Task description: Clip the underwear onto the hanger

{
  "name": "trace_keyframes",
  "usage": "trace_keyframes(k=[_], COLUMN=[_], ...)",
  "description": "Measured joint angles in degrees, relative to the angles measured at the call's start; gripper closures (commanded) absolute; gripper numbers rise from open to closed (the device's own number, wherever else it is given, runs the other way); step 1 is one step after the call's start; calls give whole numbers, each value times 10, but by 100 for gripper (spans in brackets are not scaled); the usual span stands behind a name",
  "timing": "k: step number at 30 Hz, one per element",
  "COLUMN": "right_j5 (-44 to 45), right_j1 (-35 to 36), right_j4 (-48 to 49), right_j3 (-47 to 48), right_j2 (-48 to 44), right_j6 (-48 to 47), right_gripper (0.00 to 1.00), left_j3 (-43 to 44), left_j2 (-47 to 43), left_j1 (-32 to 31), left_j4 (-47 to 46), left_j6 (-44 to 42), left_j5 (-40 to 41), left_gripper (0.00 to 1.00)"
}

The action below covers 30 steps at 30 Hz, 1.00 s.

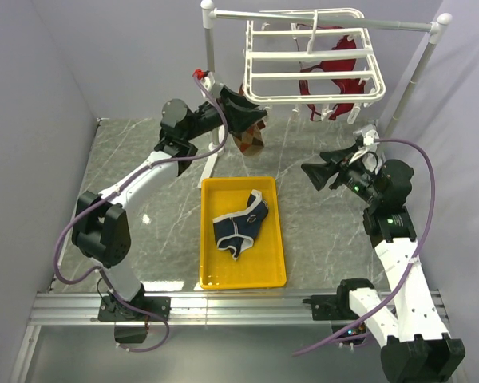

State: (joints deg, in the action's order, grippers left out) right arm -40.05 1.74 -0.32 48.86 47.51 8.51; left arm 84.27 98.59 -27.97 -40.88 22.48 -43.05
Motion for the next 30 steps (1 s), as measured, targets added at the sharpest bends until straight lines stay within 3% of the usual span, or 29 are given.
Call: trace_keyframes(k=[6, 18, 30], right_j5=[3, 21, 21], right_j1=[1, 7, 8], right_j4=[7, 109, 175], right_j3=[0, -2, -2], right_j2=[0, 11, 42], right_j6=[4, 59, 99], right_gripper=[21, 25, 30], left_j3=[-33, -100, -146], left_j2=[-12, -112, -114], left_j1=[-13, -64, -109], left_j4=[27, 58, 50], left_j6=[5, -9, -62], left_j5=[72, 143, 248], left_gripper=[40, 38, 29])
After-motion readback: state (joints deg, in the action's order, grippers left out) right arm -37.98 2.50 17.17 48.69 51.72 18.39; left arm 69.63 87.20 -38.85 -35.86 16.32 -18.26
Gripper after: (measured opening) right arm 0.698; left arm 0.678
